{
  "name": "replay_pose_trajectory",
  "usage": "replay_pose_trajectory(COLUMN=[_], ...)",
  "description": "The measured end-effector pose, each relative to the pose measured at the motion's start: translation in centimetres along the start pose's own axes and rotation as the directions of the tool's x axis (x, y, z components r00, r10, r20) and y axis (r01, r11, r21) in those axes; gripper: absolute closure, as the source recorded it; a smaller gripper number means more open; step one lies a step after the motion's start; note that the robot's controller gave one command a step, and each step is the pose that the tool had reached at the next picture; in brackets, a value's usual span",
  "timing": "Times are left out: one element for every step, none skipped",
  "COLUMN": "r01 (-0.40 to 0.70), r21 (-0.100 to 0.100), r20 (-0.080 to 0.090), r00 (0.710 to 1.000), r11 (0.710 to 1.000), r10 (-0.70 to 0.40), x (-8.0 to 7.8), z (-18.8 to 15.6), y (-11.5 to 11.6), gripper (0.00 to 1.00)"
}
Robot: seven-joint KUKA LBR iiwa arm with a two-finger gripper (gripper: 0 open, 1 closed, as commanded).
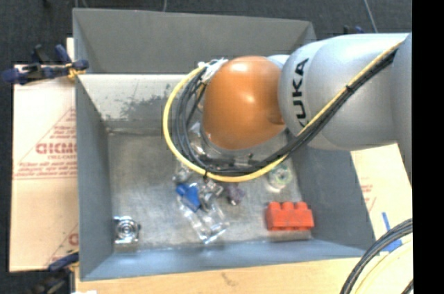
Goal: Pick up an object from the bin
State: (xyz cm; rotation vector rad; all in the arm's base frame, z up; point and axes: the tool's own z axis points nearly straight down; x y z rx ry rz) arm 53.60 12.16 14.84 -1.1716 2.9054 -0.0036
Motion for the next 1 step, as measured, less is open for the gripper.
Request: replay_pose_trajectory(r01=[0.686], r21=[0.000], r20=[0.003], r00=[0.727], r11=[0.727], r10=[-0.686], x=[-1.44], z=[-29.86], y=[4.05], gripper=[1.00])
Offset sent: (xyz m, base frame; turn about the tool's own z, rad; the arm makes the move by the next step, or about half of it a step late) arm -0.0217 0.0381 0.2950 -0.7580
